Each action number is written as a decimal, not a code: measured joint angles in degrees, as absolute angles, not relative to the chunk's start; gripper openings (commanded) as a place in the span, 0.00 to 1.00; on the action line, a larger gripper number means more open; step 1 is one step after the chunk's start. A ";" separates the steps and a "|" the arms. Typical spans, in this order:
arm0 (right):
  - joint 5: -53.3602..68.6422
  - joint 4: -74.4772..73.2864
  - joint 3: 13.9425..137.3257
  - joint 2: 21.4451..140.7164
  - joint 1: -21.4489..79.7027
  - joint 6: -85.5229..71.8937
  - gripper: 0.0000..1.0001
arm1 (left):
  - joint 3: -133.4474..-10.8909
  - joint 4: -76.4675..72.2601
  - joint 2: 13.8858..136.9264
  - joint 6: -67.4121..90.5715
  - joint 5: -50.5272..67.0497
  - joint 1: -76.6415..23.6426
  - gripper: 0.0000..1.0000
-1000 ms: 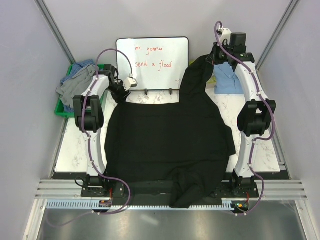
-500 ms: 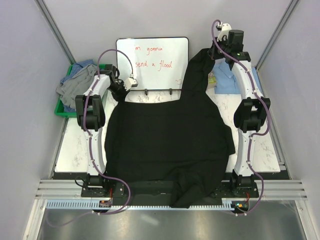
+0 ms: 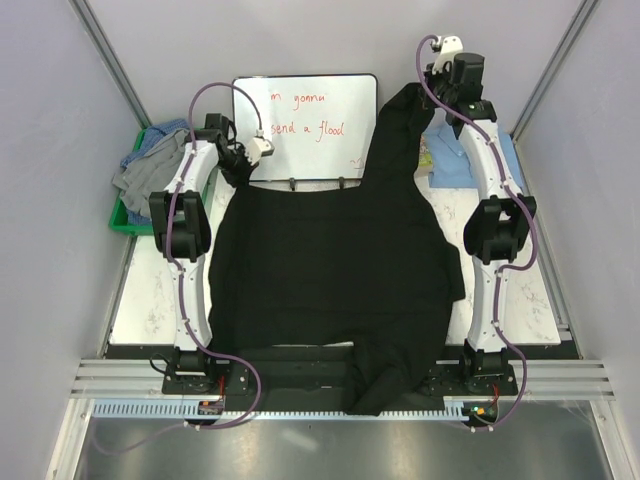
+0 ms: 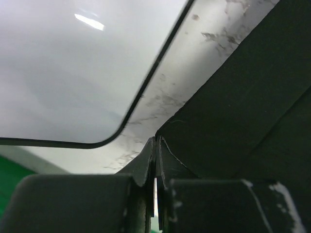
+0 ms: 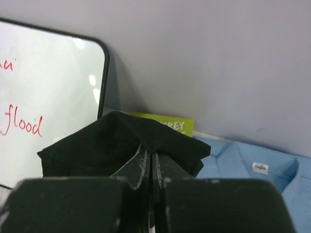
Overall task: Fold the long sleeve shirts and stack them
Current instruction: Fold the shirt
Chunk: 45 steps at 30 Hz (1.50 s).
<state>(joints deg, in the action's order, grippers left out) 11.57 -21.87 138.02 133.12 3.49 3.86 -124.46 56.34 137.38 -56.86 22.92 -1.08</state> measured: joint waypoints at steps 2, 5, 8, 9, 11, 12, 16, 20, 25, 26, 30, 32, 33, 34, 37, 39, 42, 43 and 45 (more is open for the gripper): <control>10.70 -20.10 138.74 133.16 3.49 4.05 0.00 | -125.40 54.94 137.38 -55.94 22.92 -1.08 0.02; 10.04 -18.59 138.74 132.73 3.49 4.58 0.00 | -125.49 53.69 137.38 -55.42 23.03 -1.08 0.02; 10.07 -18.50 134.82 129.86 3.49 4.75 0.00 | -124.46 52.69 137.03 -55.40 23.09 -1.08 0.02; 10.33 -18.79 132.62 128.20 3.49 4.73 0.00 | -123.63 52.27 136.64 -55.44 23.11 -1.08 0.02; 10.94 -19.90 125.80 122.85 3.49 4.27 0.00 | -121.47 51.81 135.37 -55.57 23.33 -1.08 0.02; 11.40 -20.86 122.56 119.85 3.49 4.05 0.00 | -120.53 51.79 134.58 -55.64 23.59 -1.08 0.02; 12.67 -23.20 111.33 106.54 3.86 3.16 0.00 | -116.64 50.98 130.56 -56.69 24.62 -1.08 0.02; 14.00 -26.37 102.85 92.90 5.23 2.72 0.00 | -110.91 50.06 124.70 -60.07 25.87 -1.08 0.02; 17.17 -31.92 92.92 80.09 8.19 3.05 0.00 | -104.47 49.25 119.02 -64.93 26.26 -1.08 0.02; 17.61 -33.71 91.02 78.35 8.91 3.53 0.00 | -103.42 49.12 118.39 -65.73 26.33 -1.08 0.02; 17.58 -39.09 85.80 74.13 10.09 5.63 0.00 | -99.00 49.04 116.07 -68.71 27.27 -1.02 0.02; 16.71 -41.47 84.03 72.07 10.15 6.48 0.00 | -94.89 48.77 113.71 -70.70 27.55 -0.86 0.02; 16.36 -42.57 83.55 71.05 10.15 6.87 0.00 | -94.08 48.97 113.12 -71.18 27.62 -0.80 0.02; 15.90 -43.38 83.24 70.04 10.15 7.16 0.00 | -92.47 48.62 112.07 -72.07 27.66 -0.71 0.02; 14.90 -45.36 82.94 67.20 10.13 7.35 0.00 | -87.35 47.94 108.31 -74.59 28.05 -0.03 0.02; 14.63 -46.50 82.94 65.32 10.15 7.38 0.00 | -84.51 47.81 105.97 -76.31 28.58 0.78 0.02; 14.76 -49.15 82.94 62.81 10.15 7.79 0.00 | -81.01 47.55 103.07 -78.61 28.77 1.93 0.02; 14.87 -50.30 82.94 62.08 10.15 7.99 0.00 | -80.09 47.46 102.41 -79.18 28.77 2.17 0.02; 15.20 -52.53 82.94 60.97 10.15 8.45 0.00 | -77.73 47.37 100.99 -80.75 28.80 2.52 0.02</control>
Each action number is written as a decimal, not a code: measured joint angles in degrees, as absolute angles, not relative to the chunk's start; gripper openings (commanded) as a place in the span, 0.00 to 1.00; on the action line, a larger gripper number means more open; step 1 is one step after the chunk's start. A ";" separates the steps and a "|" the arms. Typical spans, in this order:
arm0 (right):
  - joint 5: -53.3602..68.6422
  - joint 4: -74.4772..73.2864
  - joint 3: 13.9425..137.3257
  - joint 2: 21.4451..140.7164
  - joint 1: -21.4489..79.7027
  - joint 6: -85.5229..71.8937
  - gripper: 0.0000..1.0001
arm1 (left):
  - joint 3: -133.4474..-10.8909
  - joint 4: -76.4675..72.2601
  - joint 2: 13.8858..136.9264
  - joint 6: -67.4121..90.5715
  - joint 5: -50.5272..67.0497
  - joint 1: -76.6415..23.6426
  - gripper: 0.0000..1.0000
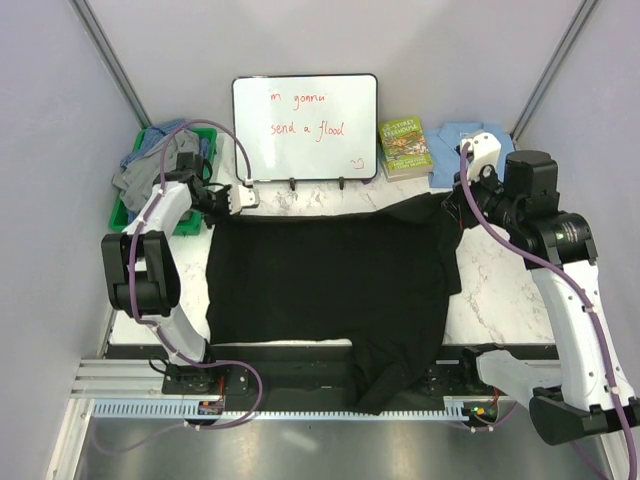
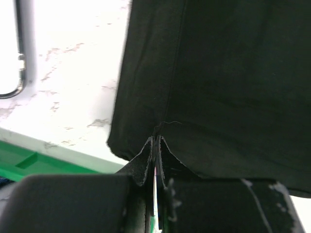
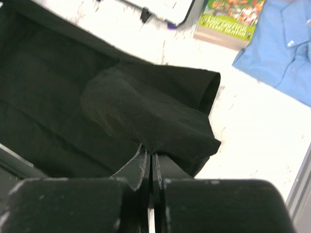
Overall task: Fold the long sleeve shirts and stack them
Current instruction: Fold the shirt
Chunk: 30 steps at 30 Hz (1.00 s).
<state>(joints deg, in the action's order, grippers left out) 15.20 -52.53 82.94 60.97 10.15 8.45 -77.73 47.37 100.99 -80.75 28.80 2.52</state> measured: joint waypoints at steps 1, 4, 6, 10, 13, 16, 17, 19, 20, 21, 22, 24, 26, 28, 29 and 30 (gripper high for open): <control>15.53 -53.76 82.94 60.38 10.15 8.82 0.00 | -76.49 47.20 100.29 -81.52 28.77 2.59 0.02; 16.53 -56.40 81.73 58.28 10.15 9.78 0.00 | -73.58 47.20 99.04 -83.42 28.77 2.61 0.02; 17.04 -57.89 79.79 56.62 10.15 10.37 0.00 | -72.42 47.18 98.94 -84.03 28.73 2.61 0.02; 17.61 -60.12 76.64 55.37 10.20 11.03 0.00 | -70.83 47.00 98.87 -84.44 28.64 2.61 0.02; 18.00 -60.51 75.09 56.36 10.17 11.27 0.00 | -69.63 46.94 98.72 -84.47 28.53 2.61 0.02; 18.44 -60.45 74.06 57.63 10.17 11.27 0.00 | -68.62 47.00 98.63 -84.47 28.03 2.61 0.02; 18.65 -60.47 73.69 58.04 10.17 11.27 0.00 | -68.49 47.00 98.63 -84.44 27.68 2.61 0.02; 19.25 -60.47 72.97 58.72 10.17 11.27 0.00 | -68.45 46.85 98.63 -84.40 26.96 2.61 0.02; 19.46 -60.47 72.73 58.94 10.17 11.27 0.00 | -68.45 46.57 98.65 -84.33 26.74 2.61 0.02; 19.68 -60.51 72.47 59.13 10.20 11.29 0.00 | -68.45 46.30 98.72 -84.29 26.41 2.61 0.02; 19.75 -60.53 72.40 59.29 10.17 11.33 0.00 | -68.45 46.06 98.85 -84.29 26.04 2.61 0.02; 19.88 -60.47 72.40 59.35 10.20 11.38 0.00 | -68.45 45.74 99.24 -84.27 25.67 2.61 0.02; 19.70 -60.47 72.40 59.35 10.20 11.40 0.00 | -68.45 45.43 99.96 -84.25 25.52 2.61 0.02; 19.31 -60.47 72.40 59.44 10.17 11.40 0.00 | -68.45 45.28 100.66 -84.25 25.34 2.61 0.02; 19.00 -60.45 72.40 59.53 10.17 11.40 0.00 | -68.45 45.25 100.79 -84.25 25.21 2.61 0.02; 18.76 -60.42 72.40 59.64 10.17 11.40 0.00 | -68.45 45.28 100.79 -84.25 25.15 2.61 0.02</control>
<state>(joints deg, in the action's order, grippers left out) 18.76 -60.42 72.40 59.64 10.17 11.40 -68.45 45.28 100.79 -84.25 25.15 2.61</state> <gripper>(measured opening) 0.011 0.022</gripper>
